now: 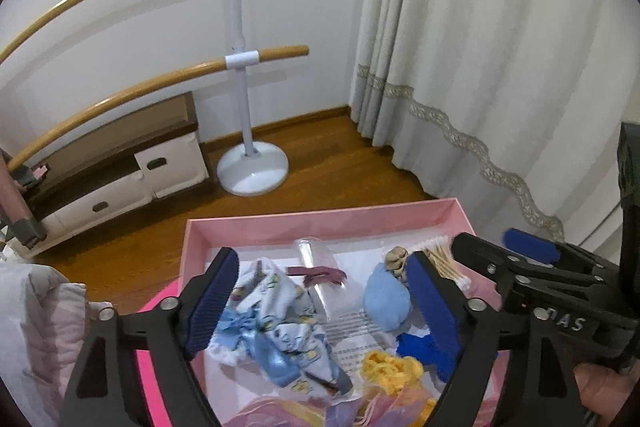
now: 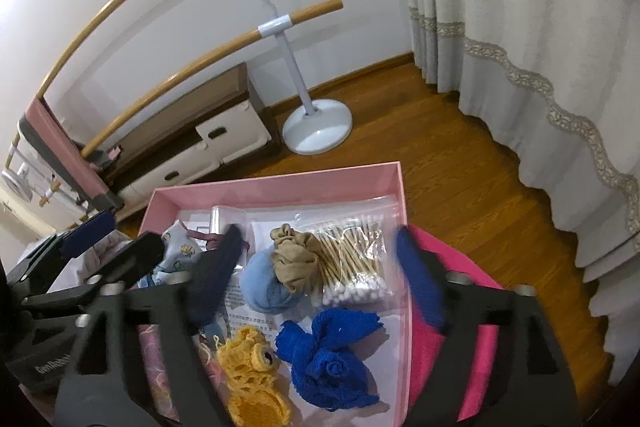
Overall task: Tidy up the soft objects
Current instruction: 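Open both grippers to drop the pouch and tan scrunchie into the box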
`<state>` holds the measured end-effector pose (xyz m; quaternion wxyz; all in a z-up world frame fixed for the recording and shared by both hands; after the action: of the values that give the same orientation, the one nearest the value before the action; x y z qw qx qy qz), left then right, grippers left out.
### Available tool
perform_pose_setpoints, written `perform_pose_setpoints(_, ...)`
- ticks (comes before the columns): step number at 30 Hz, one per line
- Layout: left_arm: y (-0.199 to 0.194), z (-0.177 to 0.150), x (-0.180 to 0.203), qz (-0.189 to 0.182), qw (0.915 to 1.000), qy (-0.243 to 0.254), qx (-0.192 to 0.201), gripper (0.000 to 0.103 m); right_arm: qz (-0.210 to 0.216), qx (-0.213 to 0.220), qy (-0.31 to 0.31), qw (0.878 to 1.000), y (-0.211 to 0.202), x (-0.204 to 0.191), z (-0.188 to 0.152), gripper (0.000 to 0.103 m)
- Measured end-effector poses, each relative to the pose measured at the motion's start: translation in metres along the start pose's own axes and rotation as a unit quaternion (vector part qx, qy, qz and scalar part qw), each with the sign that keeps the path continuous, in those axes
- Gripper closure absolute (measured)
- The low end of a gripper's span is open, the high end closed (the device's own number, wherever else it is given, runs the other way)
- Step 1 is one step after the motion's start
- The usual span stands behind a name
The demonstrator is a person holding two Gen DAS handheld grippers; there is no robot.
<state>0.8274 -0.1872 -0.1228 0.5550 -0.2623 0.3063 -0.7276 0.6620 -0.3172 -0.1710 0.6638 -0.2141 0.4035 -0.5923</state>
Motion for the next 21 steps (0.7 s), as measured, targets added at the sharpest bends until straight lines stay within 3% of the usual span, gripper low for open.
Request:
perform_pose_setpoints(2, -0.017, -0.007, -0.001, 0.007, 0.9999, -0.002, 0.012, 0.001, 0.0, 0.01, 0.01, 1.0, -0.007, 0.004, -0.001, 0.0)
perform_pose_setpoints(3, -0.024, -0.008, 0.0, 0.008, 0.9998, -0.002, 0.019, 0.0, 0.004, 0.013, 0.017, 1.0, -0.009, 0.006, -0.002, 0.0)
perform_pose_setpoints(6, -0.048, -0.013, 0.002, 0.016, 0.9992, -0.001, 0.036, 0.0, 0.004, 0.02, 0.023, 1.0, -0.021, 0.006, -0.007, 0.0)
perform_pose_setpoints(12, -0.112, -0.069, 0.0, 0.038, 0.9965, 0.008, 0.074, 0.0, 0.001, 0.046, 0.011, 0.999, -0.057, -0.013, -0.023, 0.0)
perform_pose_setpoints(21, -0.177, -0.13, -0.011, 0.061, 0.9915, -0.011, 0.114, 0.0, -0.004, 0.093, -0.018, 0.995, -0.122, -0.052, -0.063, 0.0)
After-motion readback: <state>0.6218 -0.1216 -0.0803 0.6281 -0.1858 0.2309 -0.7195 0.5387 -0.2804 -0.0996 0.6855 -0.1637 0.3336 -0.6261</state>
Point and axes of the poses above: each gripper's, at about its wrist camera, not at the fingertips, and y roughly the way its jaws point, x to its right, z to its top, the point moved 6 cm from there along y, roughly the way its jaws point, and after that the axes turned 3 degrees about y, right-handed, at the moved point
